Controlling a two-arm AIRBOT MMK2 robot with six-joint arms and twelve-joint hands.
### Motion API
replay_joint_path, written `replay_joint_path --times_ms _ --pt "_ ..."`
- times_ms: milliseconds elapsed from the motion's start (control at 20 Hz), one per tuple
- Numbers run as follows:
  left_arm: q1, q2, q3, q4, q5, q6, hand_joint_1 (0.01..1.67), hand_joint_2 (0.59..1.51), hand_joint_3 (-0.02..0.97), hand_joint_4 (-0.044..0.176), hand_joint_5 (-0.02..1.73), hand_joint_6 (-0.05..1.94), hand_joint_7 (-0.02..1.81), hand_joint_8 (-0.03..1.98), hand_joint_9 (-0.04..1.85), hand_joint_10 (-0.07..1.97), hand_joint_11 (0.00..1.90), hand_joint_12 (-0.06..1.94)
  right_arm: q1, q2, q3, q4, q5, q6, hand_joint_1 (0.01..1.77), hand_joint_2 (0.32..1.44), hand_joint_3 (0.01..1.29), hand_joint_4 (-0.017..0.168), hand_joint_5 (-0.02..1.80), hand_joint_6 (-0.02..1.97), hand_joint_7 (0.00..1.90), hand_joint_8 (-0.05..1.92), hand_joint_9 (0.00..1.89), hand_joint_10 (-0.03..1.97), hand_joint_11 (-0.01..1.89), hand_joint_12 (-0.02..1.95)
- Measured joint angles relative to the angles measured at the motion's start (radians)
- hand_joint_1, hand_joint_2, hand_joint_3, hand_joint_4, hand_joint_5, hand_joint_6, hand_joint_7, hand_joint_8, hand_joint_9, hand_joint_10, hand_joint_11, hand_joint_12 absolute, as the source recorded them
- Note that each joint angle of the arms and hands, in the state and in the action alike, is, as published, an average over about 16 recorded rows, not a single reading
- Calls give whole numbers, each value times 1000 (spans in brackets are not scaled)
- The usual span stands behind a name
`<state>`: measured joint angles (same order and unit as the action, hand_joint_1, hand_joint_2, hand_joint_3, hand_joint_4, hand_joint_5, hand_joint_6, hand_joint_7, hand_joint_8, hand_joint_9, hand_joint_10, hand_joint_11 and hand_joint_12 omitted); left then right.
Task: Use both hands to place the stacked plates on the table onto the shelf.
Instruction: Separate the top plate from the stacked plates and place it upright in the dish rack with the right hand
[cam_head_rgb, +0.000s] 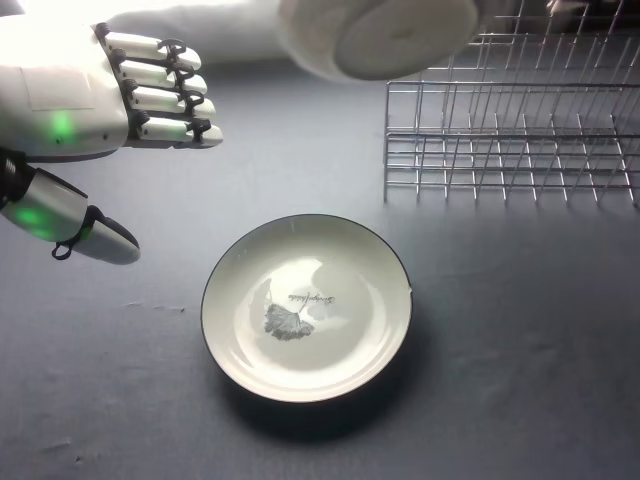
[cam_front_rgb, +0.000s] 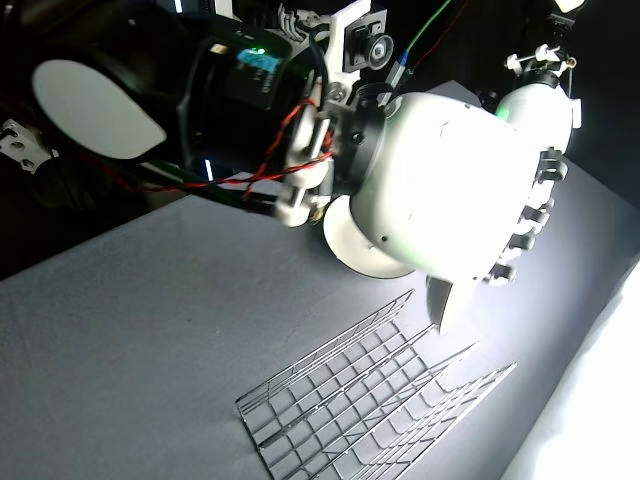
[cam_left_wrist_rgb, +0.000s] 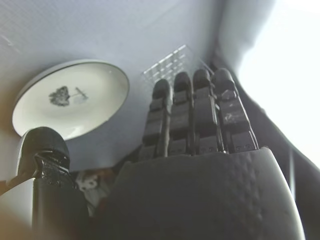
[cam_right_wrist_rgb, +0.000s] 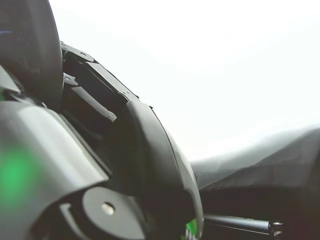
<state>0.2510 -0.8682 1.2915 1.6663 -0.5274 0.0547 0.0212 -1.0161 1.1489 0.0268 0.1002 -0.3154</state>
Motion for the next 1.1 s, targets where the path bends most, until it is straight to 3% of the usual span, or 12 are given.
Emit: replay_joint_path --times_ms 500,1100 --pt "11 12 -4 21 -63 -28 19 1074 -8 0 138 20 137 6 107 11 27 142 -34 66 26 -10 0 -4 1367 1100 11 -8 766 1171 892 1085 883 1237 816 1336" --pt "26 50 3 26 -284 -153 18 1085 -2 1 142 20 144 4 115 11 37 156 -150 91 104 -32 47 -12 1347 1105 11 -8 741 1256 864 1143 869 1248 782 1343"
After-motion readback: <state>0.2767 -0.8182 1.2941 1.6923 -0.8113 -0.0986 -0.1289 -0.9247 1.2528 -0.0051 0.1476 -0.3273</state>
